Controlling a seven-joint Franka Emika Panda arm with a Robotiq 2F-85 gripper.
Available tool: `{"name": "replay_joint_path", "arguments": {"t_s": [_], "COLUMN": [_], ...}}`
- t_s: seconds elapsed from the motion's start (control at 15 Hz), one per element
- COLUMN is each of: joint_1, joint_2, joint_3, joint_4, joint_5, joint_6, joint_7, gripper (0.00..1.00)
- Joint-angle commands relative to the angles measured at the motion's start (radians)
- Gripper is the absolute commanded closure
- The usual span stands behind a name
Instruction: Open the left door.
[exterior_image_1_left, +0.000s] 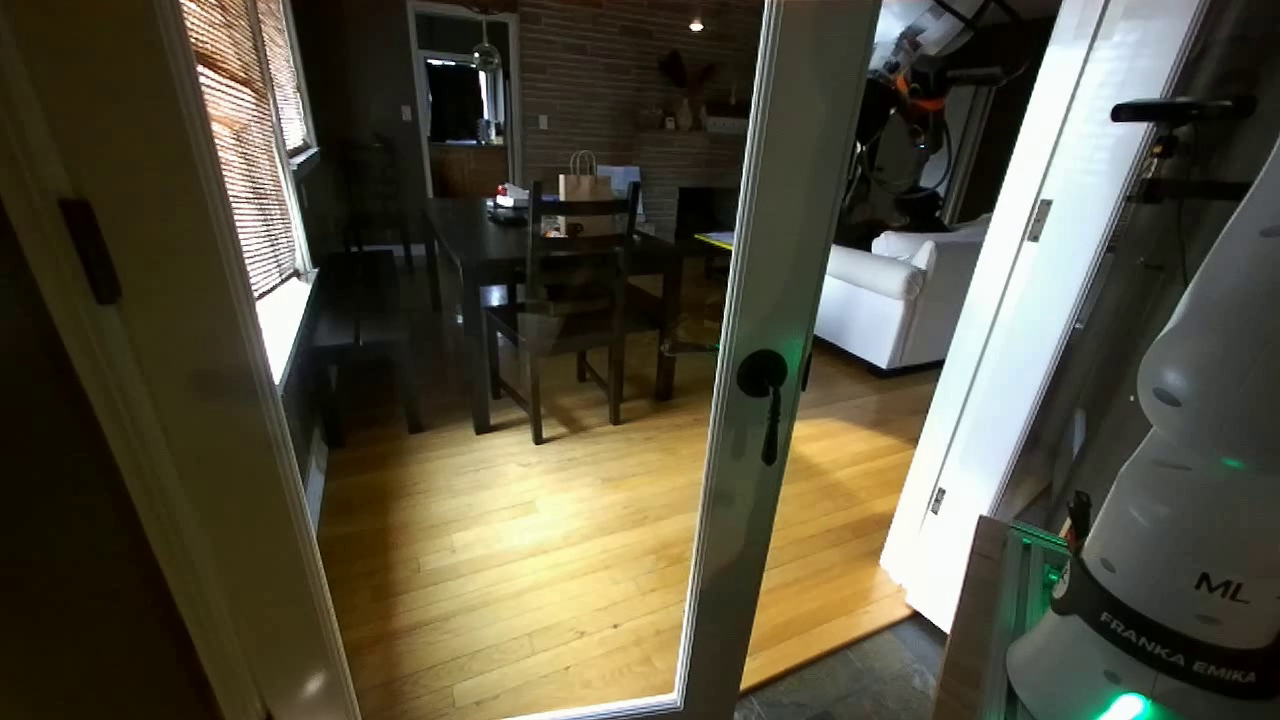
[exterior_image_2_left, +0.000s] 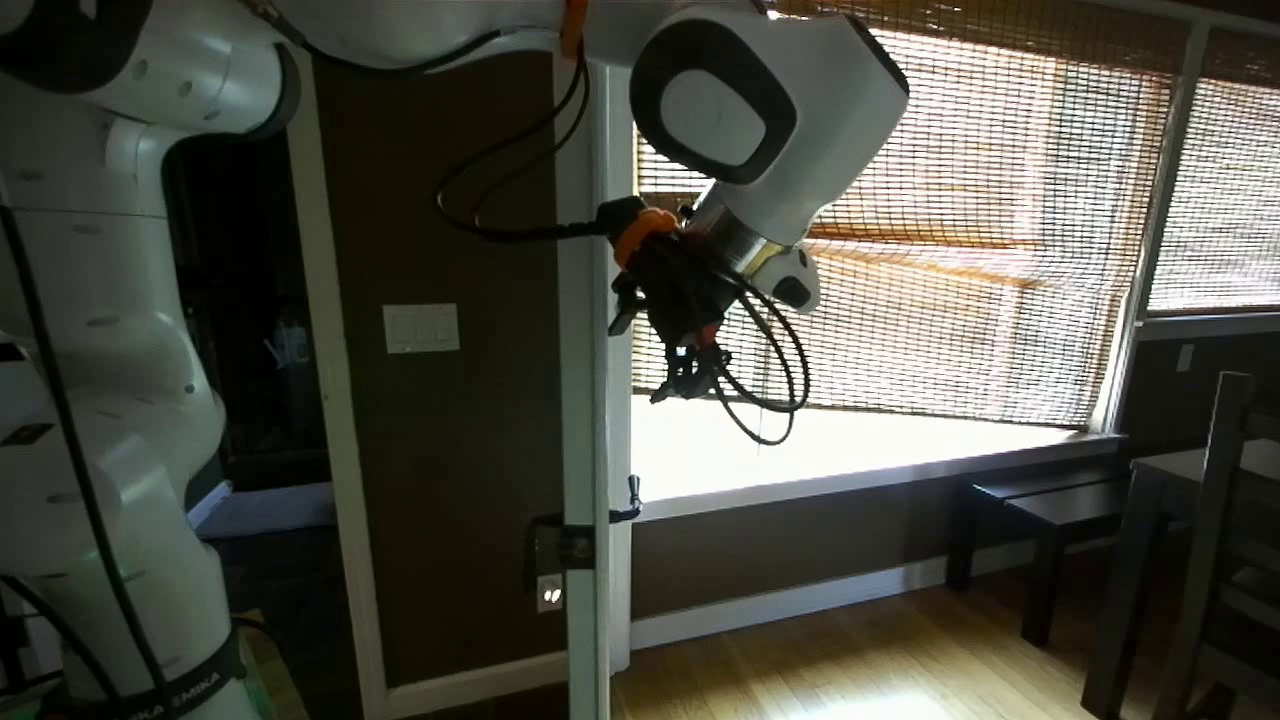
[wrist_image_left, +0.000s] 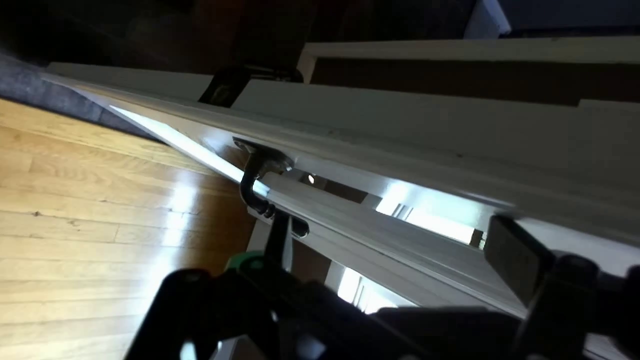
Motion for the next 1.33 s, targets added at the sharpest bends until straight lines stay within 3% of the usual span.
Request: {"name": "replay_joint_path", "arguments": {"t_s": [0.0, 0.4, 1.0, 1.27], "joint_1": [-0.006, -0.005, -0.003, 0.002], "joint_2": [-0.001, 0.002, 0.011, 0.014], "joint_3": [0.0, 0.002, 0.003, 0.012], "joint_4": [0.002, 0.001, -0.005, -0.032], "joint_5": [-0.042, -0.083, -0.052, -0.048], "joint_6": [-0.172, -0.328, -0.324, -0.395], "joint_7": [-0.005, -0.019, -0.024, -0.065], "gripper": [0.0, 0.0, 0.0, 0.0]}}
